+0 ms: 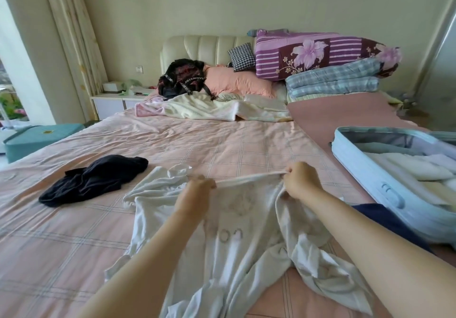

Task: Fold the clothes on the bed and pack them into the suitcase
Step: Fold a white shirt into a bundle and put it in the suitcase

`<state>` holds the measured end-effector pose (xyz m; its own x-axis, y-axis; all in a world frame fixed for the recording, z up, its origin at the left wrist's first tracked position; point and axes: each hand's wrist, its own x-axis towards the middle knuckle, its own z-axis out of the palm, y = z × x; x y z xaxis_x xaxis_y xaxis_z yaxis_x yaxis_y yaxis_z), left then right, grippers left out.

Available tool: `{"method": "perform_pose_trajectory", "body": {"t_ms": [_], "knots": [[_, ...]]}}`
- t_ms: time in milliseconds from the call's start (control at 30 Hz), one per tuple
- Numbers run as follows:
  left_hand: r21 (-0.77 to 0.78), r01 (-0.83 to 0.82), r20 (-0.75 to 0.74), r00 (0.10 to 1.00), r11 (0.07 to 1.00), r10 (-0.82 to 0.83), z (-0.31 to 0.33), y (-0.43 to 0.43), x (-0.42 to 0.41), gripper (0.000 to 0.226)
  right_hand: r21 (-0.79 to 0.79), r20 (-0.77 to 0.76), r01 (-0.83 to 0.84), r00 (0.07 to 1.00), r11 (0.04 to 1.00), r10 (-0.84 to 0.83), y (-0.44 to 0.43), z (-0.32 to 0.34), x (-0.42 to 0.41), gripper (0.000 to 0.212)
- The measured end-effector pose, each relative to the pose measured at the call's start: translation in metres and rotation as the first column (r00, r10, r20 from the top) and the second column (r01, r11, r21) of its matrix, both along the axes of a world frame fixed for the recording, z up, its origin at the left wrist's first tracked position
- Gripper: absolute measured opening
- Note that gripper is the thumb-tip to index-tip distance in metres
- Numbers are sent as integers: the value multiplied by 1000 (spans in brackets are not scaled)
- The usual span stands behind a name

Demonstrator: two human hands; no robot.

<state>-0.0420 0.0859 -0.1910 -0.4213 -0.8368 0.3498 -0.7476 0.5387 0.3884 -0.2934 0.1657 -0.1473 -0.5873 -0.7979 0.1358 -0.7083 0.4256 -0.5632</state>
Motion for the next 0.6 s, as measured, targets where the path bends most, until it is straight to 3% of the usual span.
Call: {"method": "perform_pose_trajectory", "body": {"t_ms": [67, 100, 200, 233, 333, 433, 533, 600], "knots": [[-63, -115, -183, 978, 991, 102, 11, 1, 2, 32, -200, 101, -5, 995, 980, 26, -5, 4, 0, 20], [-50, -125, -184, 976, 991, 114, 16, 3, 2, 35, -223, 133, -86, 984, 971, 117, -3, 7, 5, 27], [-3, -71, -13, 997, 997, 71, 21, 16, 6, 46, -18, 182, -374, 911, 927, 371, 11, 2, 24, 76], [5, -42, 11, 999, 999, 42, 21, 23, 8, 43, 48, 153, -424, 898, 904, 413, 19, 0, 31, 80], [77, 86, 31, 996, 993, -89, 22, 52, 18, 27, 76, -67, -498, 862, 864, 503, 48, -11, 52, 64], [304, 167, 160, 962, 938, -223, 20, 86, 32, 2, 120, 6, -618, 783, 777, 622, 83, -19, 77, 41], [594, 128, 276, 895, 794, -351, 17, 118, 51, 39, 250, 55, -707, 693, 662, 719, 111, -32, 96, 26], [647, 106, 324, 858, 755, -398, 18, 134, 64, 54, 287, 14, -722, 660, 630, 751, 126, -42, 103, 20]]}}
